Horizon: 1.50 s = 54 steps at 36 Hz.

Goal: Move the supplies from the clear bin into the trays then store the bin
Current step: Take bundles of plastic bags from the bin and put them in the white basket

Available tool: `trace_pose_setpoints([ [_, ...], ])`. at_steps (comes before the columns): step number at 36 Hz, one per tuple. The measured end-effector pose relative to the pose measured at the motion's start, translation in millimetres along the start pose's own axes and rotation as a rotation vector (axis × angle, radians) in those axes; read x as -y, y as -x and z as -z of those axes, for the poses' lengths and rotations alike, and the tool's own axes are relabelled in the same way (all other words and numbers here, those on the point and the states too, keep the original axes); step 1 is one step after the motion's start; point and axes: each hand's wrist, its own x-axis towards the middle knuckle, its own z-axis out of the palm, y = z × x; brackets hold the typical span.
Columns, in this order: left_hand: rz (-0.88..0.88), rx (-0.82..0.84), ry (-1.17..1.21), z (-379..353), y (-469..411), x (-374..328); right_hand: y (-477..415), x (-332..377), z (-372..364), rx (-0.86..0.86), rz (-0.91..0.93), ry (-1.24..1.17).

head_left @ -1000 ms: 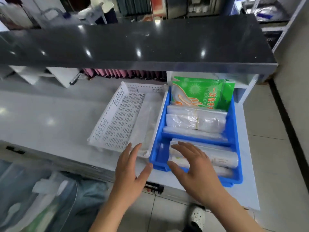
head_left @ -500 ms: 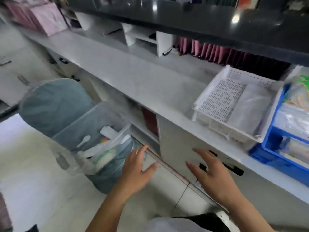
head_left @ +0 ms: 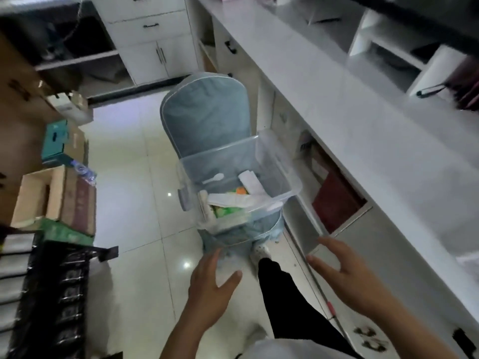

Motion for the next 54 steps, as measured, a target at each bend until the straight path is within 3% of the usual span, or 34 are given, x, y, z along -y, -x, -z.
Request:
trace_pose_setpoints([
  [7, 0.195, -0.079, 0.0, 26.9, -62.6, 10.6, -122.1, 36.7, -12.1, 0.162, 0.1, 0.066],
  [13, 0.338, -0.044, 0.0, 35.3, -132.9, -0.2, -239.5, 64.1, -21.1, 0.304, 0.127, 0.111],
  [21, 0.588, -0.115, 0.104, 22.5, -245.9, -3.0, -386.7, 55.5, -76.2, 0.489, -0.047, 0.155],
  [26, 0.75, -0.278, 0.272, 5.0, -296.8, 2.5, -473.2, 19.3, -134.7, 0.631, -0.165, 0.327],
  [30, 0.807, -0.307, 0.207, -6.2, -321.8, 6.0, -531.4, -9.5, -180.4, 0.691, -0.188, 0.468],
  [42, 0.79, -0.385, 0.106, -19.8, -325.4, 5.6, -587.3, -3.9, -290.3, 0.662, -0.009, 0.763],
  [47, 0.478, -0.459, -0.071, -25.3, -331.9, -9.0, -590.7, -2.9, -292.4, 0.781, -0.004, 0.671],
  [50, 0.435, -0.429, 0.093, -29.4, -340.1, -17.1, -592.4, 4.7, -279.2, 0.863, 0.064, 0.627],
  [54, 0.655, -0.353, 0.435, -27.6, -358.9, -19.6, -585.4, 24.2, -254.1, 0.904, 0.118, 0.564],
])
